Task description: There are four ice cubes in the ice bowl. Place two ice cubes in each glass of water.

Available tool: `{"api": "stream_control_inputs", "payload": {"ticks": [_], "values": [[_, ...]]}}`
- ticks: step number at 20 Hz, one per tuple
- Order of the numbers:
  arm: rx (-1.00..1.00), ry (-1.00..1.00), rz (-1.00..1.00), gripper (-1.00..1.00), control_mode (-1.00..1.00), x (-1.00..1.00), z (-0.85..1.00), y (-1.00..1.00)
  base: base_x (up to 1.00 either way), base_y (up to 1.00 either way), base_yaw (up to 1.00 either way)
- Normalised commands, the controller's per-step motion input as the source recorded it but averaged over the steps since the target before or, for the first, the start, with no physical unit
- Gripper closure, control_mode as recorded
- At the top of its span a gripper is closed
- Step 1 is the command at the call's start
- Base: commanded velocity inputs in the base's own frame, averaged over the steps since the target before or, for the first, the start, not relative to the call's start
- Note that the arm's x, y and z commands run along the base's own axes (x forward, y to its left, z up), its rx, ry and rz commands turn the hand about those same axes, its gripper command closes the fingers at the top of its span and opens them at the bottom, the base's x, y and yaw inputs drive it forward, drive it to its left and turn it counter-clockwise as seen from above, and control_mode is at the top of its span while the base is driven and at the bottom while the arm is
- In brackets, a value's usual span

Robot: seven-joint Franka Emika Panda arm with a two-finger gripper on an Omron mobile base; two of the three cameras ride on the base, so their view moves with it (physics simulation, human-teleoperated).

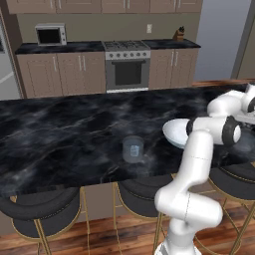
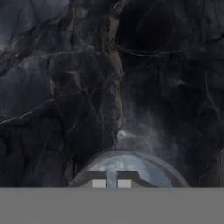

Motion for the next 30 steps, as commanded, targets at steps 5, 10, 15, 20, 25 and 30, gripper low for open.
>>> {"api": "stream_control_inputs", "payload": {"ticks": [5, 10, 15, 20, 25, 30], "values": [[0.04, -0.01, 0.0, 1.0, -1.0, 0.14, -0.15, 0.0, 0.0, 0.0, 0.0], [0.0, -0.03, 0.0, 1.0, -1.0, 0.36, -0.18, 0.0, 0.0, 0.0, 0.0], [0.0, 0.0, 0.0, -1.0, -1.0, 0.05, -0.03, 0.0, 0.0, 0.0, 0.0], [0.03, -0.28, 0.0, -1.0, -1.0, -0.84, 0.58, 0.66, 0.0, 0.0, 0.0], [0.0, -0.29, 0.0, -1.0, -1.0, -1.0, 0.04, 1.0, 0.0, 0.0, 0.0], [0.0, -0.26, 0.0, -1.0, -1.0, -1.0, -0.23, 1.0, 0.0, 0.0, 0.0]]}}
